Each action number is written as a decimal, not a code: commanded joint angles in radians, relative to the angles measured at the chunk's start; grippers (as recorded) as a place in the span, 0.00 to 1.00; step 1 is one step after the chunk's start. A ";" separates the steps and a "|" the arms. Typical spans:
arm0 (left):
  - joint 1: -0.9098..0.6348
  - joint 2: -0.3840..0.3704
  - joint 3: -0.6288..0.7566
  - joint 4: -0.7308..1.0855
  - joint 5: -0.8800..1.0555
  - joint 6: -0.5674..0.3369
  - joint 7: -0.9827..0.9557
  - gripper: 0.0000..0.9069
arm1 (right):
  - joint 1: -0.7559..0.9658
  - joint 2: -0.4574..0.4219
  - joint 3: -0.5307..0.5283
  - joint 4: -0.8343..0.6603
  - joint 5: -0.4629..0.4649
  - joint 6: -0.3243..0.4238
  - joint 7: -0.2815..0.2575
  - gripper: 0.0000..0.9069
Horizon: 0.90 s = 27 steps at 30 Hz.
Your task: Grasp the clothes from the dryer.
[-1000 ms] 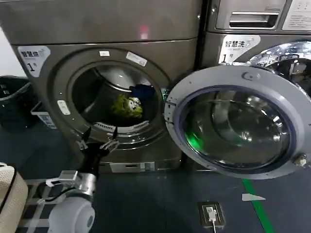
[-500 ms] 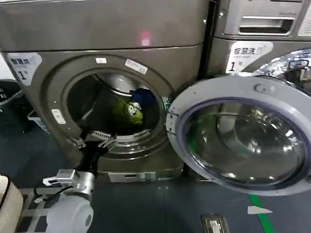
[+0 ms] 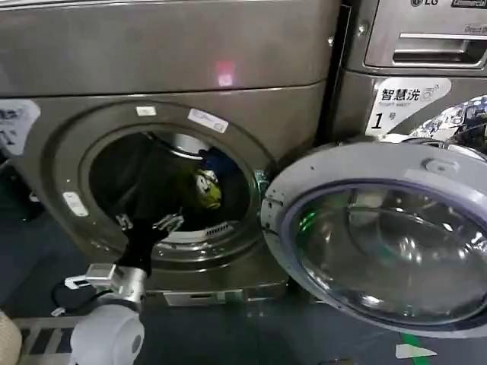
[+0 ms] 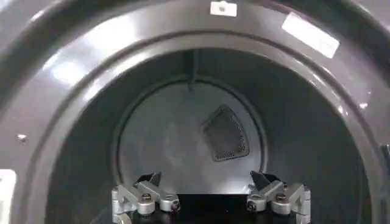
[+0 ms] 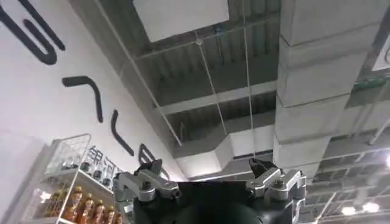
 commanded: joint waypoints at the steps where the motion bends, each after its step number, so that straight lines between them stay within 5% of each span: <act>1: -0.001 0.002 0.001 0.005 0.001 -0.001 0.000 1.00 | 0.000 0.001 0.002 -0.002 0.007 -0.002 0.004 1.00; 24: -0.026 0.001 0.007 0.070 -0.001 -0.007 0.005 1.00 | 0.012 0.009 -0.019 0.005 -0.023 -0.004 0.000 1.00; 27: -0.098 -0.008 0.021 0.172 -0.002 -0.029 0.008 1.00 | 0.023 0.010 -0.042 0.019 -0.141 -0.029 -0.058 1.00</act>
